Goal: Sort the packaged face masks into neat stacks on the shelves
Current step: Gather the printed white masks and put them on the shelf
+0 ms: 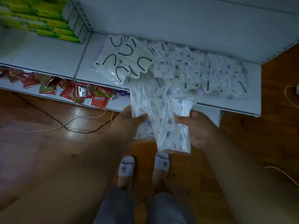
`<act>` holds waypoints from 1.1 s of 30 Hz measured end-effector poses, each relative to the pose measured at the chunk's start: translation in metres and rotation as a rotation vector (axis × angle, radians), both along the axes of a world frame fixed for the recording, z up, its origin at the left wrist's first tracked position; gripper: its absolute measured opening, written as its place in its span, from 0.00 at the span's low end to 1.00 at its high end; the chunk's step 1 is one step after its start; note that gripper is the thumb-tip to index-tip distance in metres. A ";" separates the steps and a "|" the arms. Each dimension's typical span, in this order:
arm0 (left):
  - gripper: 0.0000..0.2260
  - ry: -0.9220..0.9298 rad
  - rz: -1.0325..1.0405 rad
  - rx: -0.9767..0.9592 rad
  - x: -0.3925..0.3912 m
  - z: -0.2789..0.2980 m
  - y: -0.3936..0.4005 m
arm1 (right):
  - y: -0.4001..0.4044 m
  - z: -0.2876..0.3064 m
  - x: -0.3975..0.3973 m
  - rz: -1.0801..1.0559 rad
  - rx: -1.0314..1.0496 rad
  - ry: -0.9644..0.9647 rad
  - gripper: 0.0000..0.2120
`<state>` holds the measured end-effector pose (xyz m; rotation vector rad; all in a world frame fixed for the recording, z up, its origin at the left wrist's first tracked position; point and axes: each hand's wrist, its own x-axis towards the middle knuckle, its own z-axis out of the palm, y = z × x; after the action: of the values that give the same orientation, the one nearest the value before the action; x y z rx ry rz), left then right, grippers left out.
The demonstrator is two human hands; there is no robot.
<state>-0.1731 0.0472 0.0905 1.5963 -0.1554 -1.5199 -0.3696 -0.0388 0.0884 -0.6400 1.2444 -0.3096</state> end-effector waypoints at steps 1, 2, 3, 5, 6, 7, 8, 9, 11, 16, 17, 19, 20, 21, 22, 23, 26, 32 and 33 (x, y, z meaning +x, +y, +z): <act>0.15 0.000 -0.018 -0.010 0.000 0.006 0.006 | 0.006 0.009 -0.004 -0.009 -0.021 0.003 0.12; 0.14 0.007 -0.048 -0.025 0.000 0.015 0.011 | 0.013 0.020 -0.007 -0.021 -0.048 0.014 0.11; 0.14 0.014 -0.078 -0.043 0.002 0.026 0.017 | 0.019 0.032 -0.009 -0.034 -0.078 0.028 0.11; 0.13 0.008 -0.135 -0.079 0.009 0.057 0.029 | 0.033 0.062 -0.010 -0.060 -0.118 0.043 0.10; 0.13 0.002 -0.154 -0.108 0.013 0.074 0.035 | 0.040 0.078 -0.009 -0.083 -0.133 0.042 0.09; 0.13 -0.021 -0.173 -0.129 0.017 0.092 0.040 | 0.048 0.094 -0.008 -0.109 -0.150 0.038 0.08; 0.12 -0.050 -0.188 -0.140 0.022 0.111 0.045 | 0.054 0.109 -0.006 -0.131 -0.166 0.036 0.07; 0.12 -0.062 -0.200 -0.156 0.027 0.126 0.051 | 0.060 0.123 -0.002 -0.150 -0.181 0.044 0.07; 0.12 -0.068 -0.220 -0.192 0.035 0.154 0.059 | 0.069 0.148 0.009 -0.178 -0.206 0.074 0.09; 0.12 -0.056 -0.198 -0.277 0.043 0.197 0.061 | 0.076 0.199 0.038 -0.251 -0.195 -0.033 0.11; 0.12 -0.058 -0.197 -0.290 0.043 0.202 0.059 | 0.075 0.207 0.040 -0.243 -0.218 -0.039 0.10; 0.10 -0.059 -0.169 -0.294 0.042 0.209 0.052 | 0.072 0.223 0.038 -0.240 -0.275 -0.032 0.11; 0.11 -0.042 -0.140 -0.281 0.040 0.214 0.046 | 0.068 0.231 0.036 -0.245 -0.302 -0.021 0.11; 0.13 -0.009 -0.109 -0.270 0.038 0.220 0.037 | 0.061 0.236 0.031 -0.254 -0.322 0.001 0.11; 0.13 0.008 -0.090 -0.263 0.033 0.226 0.026 | 0.053 0.242 0.025 -0.258 -0.337 0.025 0.11; 0.11 -0.011 -0.095 -0.264 0.027 0.234 0.013 | 0.044 0.247 0.019 -0.266 -0.349 0.047 0.10; 0.07 -0.105 -0.150 -0.281 0.000 0.257 -0.026 | 0.013 0.261 -0.002 -0.313 -0.398 0.068 0.09; 0.08 -0.288 -0.144 -0.317 -0.069 0.275 -0.106 | -0.061 0.286 -0.062 -0.382 -0.532 0.073 0.06; 0.08 -0.298 -0.121 -0.304 -0.080 0.277 -0.120 | -0.075 0.290 -0.074 -0.389 -0.543 0.095 0.05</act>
<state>-0.2528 -0.0726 0.3674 1.5766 -0.6300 -1.2673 -0.4432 -0.1135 0.3781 -0.8773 1.3829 -0.9722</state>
